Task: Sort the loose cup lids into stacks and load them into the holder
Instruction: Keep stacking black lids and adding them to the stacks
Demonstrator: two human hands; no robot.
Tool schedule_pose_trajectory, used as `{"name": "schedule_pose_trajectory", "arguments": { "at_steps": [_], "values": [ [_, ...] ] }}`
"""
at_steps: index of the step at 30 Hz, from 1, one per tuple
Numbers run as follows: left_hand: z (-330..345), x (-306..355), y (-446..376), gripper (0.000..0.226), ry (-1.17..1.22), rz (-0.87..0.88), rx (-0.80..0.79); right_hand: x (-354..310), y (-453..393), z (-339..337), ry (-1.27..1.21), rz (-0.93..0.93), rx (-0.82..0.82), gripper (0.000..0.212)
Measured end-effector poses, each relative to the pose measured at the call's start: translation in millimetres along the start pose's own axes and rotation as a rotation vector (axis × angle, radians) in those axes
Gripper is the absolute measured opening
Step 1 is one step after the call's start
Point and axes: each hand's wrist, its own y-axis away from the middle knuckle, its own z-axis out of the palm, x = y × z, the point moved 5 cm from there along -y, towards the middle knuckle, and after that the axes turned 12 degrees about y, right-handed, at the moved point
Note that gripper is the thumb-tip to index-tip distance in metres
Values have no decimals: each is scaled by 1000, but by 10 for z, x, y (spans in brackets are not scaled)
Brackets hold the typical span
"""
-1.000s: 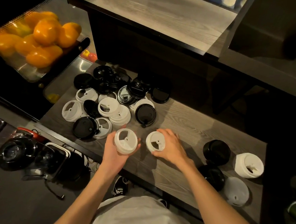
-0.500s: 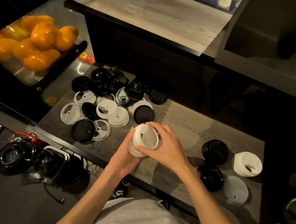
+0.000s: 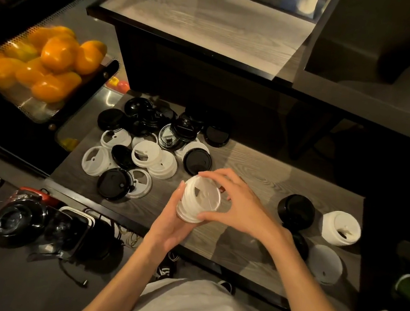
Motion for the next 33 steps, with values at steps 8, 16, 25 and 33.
{"name": "schedule_pose_trajectory", "arguments": {
  "at_steps": [8,16,25,33],
  "values": [
    [27,-25,21,75,13,17,-17,-51,54,-66,37,65,76,88],
    [53,-11,65,83,-51,64,-11,-71,93,-18,38,89,83,88],
    [194,74,123,78,-70,75,-46,-42,122,-184,-45,62,31,88],
    [340,200,123,44,-69,199,-47,-158,295,-107,-135,219,296,79]
  ]
}}
